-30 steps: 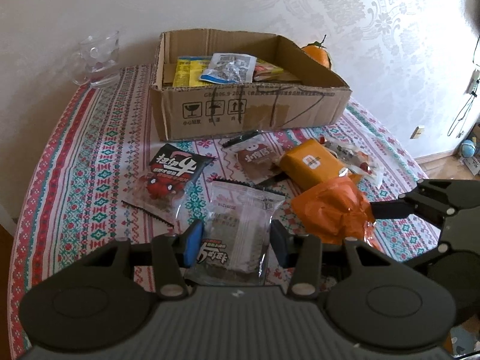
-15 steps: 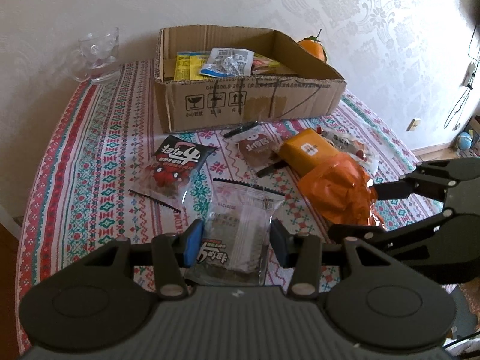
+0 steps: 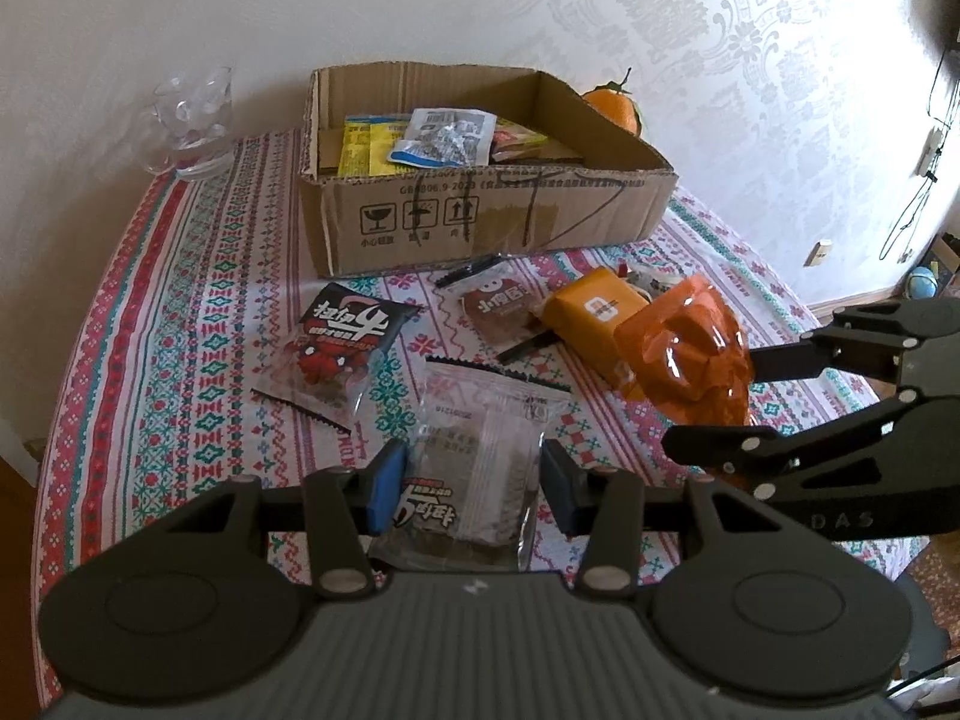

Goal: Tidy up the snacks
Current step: 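Grasp the orange crinkled bag with the right tool while the left tool holds the clear packet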

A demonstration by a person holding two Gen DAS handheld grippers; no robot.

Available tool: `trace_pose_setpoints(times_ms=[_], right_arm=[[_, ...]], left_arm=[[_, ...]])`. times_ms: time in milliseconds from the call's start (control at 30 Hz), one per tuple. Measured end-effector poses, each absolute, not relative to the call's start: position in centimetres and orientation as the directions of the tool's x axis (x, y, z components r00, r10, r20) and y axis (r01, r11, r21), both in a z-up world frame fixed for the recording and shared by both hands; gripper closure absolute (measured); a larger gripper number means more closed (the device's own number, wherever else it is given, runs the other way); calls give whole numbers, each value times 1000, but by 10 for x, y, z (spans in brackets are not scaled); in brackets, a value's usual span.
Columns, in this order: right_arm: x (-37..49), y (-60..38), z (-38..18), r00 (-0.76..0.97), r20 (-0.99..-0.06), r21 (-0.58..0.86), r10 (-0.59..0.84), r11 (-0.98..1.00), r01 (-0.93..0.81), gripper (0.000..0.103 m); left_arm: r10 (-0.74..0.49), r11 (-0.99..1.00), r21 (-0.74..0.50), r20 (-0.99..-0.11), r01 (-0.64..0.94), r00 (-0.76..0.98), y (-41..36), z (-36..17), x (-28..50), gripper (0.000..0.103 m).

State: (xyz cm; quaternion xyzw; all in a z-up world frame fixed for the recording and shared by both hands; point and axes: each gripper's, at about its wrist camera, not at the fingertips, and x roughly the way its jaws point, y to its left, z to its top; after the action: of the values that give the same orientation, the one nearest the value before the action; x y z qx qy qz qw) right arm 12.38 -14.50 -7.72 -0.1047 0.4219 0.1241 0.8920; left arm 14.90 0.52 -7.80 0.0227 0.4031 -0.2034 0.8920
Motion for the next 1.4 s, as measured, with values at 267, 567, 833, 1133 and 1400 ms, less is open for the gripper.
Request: trace_pose_setpoints(times_ms=[267, 567, 833, 1133, 1400], right_arm=[[126, -146, -87, 603, -788, -81, 129, 948, -308, 36], [119, -139, -98, 595, -797, -95, 105, 951, -295, 25], [115, -129, -102, 608, -790, -132, 82, 945, -299, 27], [116, -133, -95, 609, -786, -112, 106, 945, -309, 38], [117, -141, -77, 606, -778, -55, 166, 943, -328, 38]], left_arm=[[-347, 917, -129, -728, 378, 592, 7, -80, 148, 56], [-346, 918, -131, -730, 375, 590, 7, -80, 148, 56], [-341, 919, -129, -736, 373, 585, 8, -81, 150, 56], [-350, 914, -130, -733, 385, 583, 7, -79, 150, 56], [-351, 913, -128, -729, 387, 587, 8, -74, 150, 56]])
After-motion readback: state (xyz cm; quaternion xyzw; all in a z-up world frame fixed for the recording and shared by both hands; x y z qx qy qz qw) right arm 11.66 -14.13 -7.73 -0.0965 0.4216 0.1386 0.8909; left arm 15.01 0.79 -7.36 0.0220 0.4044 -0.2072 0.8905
